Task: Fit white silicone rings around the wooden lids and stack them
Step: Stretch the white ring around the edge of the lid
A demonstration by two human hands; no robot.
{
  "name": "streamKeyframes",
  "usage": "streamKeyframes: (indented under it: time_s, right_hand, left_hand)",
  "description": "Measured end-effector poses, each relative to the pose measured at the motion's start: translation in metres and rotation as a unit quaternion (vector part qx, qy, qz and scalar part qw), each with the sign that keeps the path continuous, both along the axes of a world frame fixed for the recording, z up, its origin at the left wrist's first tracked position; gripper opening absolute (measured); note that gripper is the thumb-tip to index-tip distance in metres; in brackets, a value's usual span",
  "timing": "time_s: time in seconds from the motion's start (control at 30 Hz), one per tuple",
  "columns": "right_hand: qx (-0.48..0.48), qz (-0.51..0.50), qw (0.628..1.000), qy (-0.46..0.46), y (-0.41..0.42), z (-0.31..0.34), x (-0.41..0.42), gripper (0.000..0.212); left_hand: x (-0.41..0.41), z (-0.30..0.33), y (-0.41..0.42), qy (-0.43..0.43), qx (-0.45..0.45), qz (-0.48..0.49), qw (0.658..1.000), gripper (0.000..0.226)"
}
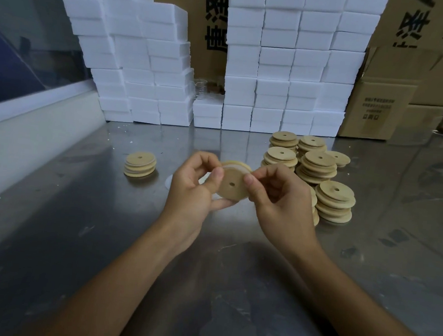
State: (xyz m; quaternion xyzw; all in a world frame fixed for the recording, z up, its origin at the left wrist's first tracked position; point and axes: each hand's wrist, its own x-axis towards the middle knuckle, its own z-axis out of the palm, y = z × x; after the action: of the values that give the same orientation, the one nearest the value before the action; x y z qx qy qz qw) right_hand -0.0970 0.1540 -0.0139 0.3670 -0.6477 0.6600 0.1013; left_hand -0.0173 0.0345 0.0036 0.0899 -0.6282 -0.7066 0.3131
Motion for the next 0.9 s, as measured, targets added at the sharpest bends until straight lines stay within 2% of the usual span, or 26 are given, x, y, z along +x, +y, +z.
streamKeyframes:
  time_s: [0.07,0.13,0.17,0.3,0.47,0.63,0.8,0.9]
  right_hand:
    - [0.0,0.004,1.0,-0.022,-0.0002,-0.0007,-0.0021,0.012]
    - [0.013,-0.002,1.0,-0.024,0.0003,-0.0026,-0.0037,0.013]
    - [0.022,-0.008,1.0,-0.014,0.001,-0.0037,-0.004,0.014]
    - [0.075,-0.047,0.994,0.07,0.0034,-0.0054,-0.0038,0.017]
    - [0.081,-0.063,0.987,0.124,0.0059,-0.003,-0.0051,0.016]
    - [0.068,-0.036,0.992,0.099,0.0039,-0.0043,-0.0031,0.019]
    - [0.055,-0.018,0.993,0.108,0.0021,-0.0058,-0.0008,0.012]
    - [0.041,-0.025,0.994,0.096,0.0013,-0.005,-0.0014,0.01]
  left_hand:
    - [-0.0007,0.0006,-0.0021,-0.002,0.058,-0.01,0.998,0.022]
    - [-0.0005,-0.0001,-0.0026,-0.015,0.077,-0.022,0.997,0.02]
    - [-0.0003,-0.0013,-0.0031,-0.022,0.055,-0.017,0.998,0.019]
    - [0.0004,-0.0032,-0.0055,-0.023,-0.175,0.052,0.983,0.016]
    - [0.0004,-0.0034,-0.0035,-0.009,-0.225,0.055,0.973,0.013]
    - [-0.0002,-0.0048,-0.0045,-0.014,-0.165,0.047,0.985,0.009]
    - [-0.0012,-0.0053,-0.0071,0.001,-0.11,0.08,0.991,0.018]
    - [-0.002,-0.0047,-0.0065,0.006,-0.078,0.075,0.994,0.016]
